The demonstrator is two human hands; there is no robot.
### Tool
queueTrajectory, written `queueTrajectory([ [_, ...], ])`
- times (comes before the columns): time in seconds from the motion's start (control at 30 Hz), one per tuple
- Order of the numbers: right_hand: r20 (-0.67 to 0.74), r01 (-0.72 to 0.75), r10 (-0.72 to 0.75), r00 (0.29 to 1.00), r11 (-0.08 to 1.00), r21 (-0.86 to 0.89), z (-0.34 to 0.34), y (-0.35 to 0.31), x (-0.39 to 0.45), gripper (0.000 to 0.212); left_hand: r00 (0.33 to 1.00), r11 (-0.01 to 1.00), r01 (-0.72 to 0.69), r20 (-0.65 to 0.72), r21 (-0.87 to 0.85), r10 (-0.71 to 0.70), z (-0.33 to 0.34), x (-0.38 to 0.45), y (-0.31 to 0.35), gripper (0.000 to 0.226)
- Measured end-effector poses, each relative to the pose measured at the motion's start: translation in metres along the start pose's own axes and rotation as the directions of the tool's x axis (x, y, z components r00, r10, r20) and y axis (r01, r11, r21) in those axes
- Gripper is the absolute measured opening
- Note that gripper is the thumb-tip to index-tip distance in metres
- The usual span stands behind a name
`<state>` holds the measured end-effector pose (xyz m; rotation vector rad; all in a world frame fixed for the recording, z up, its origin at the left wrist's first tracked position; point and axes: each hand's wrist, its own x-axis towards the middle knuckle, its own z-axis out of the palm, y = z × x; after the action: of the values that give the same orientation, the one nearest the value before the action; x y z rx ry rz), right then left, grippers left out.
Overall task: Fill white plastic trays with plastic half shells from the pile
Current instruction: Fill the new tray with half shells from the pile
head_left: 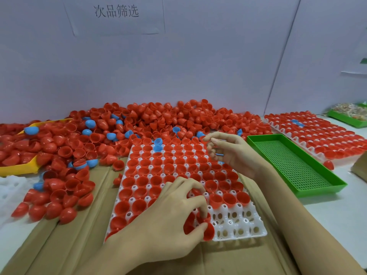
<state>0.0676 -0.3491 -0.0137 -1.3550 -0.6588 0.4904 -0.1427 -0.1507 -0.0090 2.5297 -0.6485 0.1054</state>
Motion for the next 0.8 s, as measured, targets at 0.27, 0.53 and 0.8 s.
queueTrajectory([
  [0.27, -0.37, 0.107, -0.139, 0.919, 0.989, -0.105, -0.013, 0.0, 0.01, 0.019, 0.958, 0.988, 0.031, -0.277, -0.152, -0.073, -0.024, 0.009, -0.039, 0.006],
  [0.53, -0.347, -0.183, -0.296, 0.89, 0.463, -0.867, -0.022, -0.011, 0.072, 0.026, 0.759, 0.974, 0.22, -0.619, -0.053, -0.205, -0.046, 0.006, -0.103, 0.015],
  [0.8, -0.063, -0.069, 0.034, 0.997, 0.239, -0.969, 0.016, -0.009, 0.135, 0.04, 0.75, 0.971, 0.238, -0.64, 0.027, -0.166, -0.049, 0.001, -0.116, 0.015],
])
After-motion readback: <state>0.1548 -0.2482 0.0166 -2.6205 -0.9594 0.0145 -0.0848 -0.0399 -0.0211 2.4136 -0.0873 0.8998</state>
